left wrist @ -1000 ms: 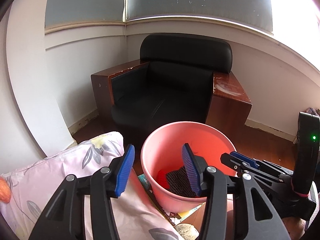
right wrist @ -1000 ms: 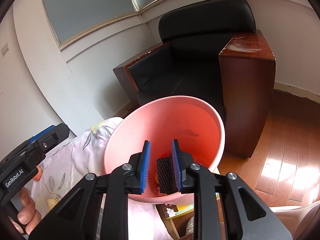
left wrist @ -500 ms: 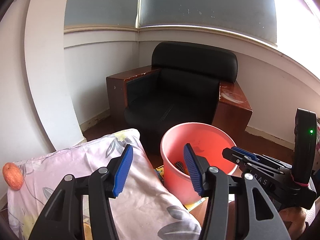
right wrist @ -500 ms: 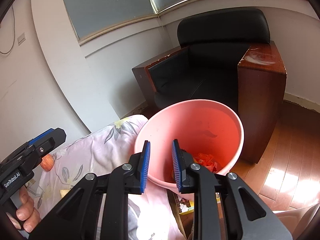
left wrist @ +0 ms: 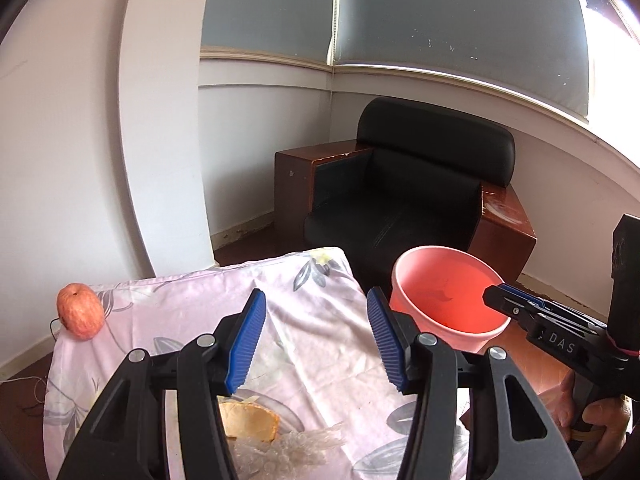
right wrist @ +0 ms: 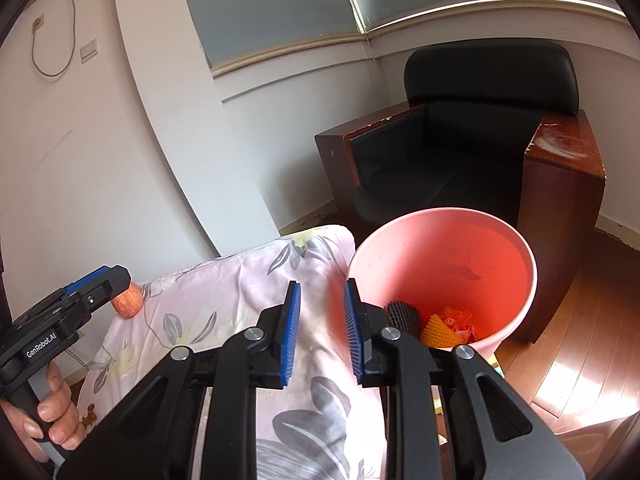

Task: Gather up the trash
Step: 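Move both tools back over the table toward the peel and plastic bag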

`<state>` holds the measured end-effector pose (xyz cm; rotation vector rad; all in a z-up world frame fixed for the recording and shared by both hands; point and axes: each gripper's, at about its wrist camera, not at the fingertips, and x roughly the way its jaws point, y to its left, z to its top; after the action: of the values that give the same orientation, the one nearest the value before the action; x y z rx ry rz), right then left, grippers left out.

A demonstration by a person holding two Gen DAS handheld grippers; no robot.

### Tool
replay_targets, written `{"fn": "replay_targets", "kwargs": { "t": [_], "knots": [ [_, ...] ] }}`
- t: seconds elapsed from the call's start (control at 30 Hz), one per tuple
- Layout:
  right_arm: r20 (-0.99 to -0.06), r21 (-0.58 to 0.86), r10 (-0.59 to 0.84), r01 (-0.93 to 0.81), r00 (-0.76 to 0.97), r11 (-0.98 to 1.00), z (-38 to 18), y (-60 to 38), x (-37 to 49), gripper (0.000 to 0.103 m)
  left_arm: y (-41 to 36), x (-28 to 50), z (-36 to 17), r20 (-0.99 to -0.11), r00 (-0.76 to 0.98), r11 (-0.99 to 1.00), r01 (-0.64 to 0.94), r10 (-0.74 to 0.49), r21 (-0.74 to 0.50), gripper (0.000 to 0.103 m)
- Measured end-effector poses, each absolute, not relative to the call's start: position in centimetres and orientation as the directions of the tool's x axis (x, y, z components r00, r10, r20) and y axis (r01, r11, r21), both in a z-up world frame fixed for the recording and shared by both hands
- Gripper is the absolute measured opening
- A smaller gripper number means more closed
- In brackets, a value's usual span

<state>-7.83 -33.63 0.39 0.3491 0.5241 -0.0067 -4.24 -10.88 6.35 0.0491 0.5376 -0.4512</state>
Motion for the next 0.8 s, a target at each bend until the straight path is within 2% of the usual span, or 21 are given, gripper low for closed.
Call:
{"fn": "replay_targets", "kwargs": {
  "t": [0.47, 0.8],
  "knots": [
    [-0.511, 0.352, 0.165, 0.03, 0.844, 0.935, -0.3, -29.2, -8.0, 0.023, -3.9, -5.2, 3.7, -0.541, 0.766, 0.93, 0.356, -0.348, -0.095, 0.052],
    [-0.56, 0.389, 0.227, 0.01, 0.797, 0.921, -2.6, -27.7, -7.0, 0.023, -2.1, -5.7, 0.5, -0.61, 0.718, 0.933, 0.344, -0.335, -0.107, 0.052]
  ]
}}
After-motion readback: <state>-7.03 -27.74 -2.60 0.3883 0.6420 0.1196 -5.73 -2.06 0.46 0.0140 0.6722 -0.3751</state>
